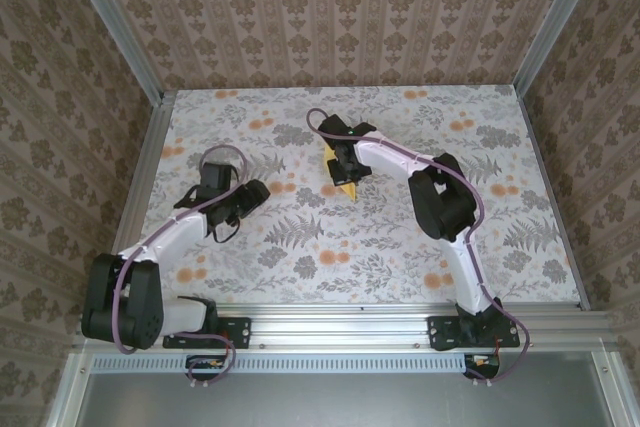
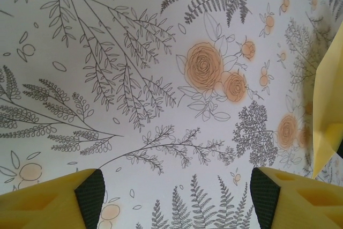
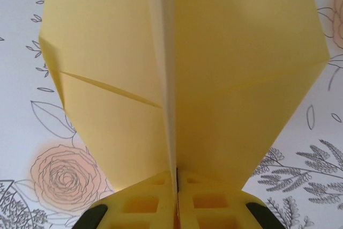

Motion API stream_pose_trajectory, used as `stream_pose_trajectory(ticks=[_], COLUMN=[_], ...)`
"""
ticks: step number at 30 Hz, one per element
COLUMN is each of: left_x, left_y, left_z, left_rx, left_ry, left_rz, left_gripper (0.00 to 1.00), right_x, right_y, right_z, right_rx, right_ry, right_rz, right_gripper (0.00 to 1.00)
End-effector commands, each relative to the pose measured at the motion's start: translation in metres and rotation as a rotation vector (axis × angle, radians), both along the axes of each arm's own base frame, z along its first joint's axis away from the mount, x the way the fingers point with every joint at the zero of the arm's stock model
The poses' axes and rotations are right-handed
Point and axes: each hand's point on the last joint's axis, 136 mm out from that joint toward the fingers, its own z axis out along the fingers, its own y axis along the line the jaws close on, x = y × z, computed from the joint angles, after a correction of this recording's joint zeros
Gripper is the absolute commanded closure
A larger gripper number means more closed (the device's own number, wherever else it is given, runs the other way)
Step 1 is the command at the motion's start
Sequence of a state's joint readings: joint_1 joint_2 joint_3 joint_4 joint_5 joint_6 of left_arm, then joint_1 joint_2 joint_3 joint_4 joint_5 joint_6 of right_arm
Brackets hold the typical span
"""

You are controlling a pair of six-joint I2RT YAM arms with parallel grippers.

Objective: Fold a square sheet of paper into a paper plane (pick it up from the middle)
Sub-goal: Move a paper plane to the center of the table.

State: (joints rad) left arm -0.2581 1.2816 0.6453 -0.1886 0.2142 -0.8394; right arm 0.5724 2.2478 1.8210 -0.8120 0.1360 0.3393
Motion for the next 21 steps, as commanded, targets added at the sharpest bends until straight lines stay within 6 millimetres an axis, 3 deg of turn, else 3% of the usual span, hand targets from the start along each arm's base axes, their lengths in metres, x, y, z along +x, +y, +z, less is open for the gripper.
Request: stream_pose_trajectory(ticks=[1, 9, 21], left_x=[-0.005, -0.005, -0.004], left_y=[0.006, 0.006, 0.006], left_z=[-0.004, -0.004, -0.006], left_rx=[0.021, 0.022, 0.027], left_ry=[0.012, 0.015, 0.019], left_rz=[0.002, -0.001, -0.002], left_gripper=[0.25, 0.24, 0.24], right_x=[0.000, -0.002, -0.006], right_y=[0.001, -0.002, -0.007], right_z=[-0.006, -0.021, -0.033], right_rx=[0.014, -0.005, -0.063], right_ry=[0.036, 0.068, 0.078], right_rz=[0.001, 0.001, 0.011], right_gripper=[0.90, 0.85, 0.95])
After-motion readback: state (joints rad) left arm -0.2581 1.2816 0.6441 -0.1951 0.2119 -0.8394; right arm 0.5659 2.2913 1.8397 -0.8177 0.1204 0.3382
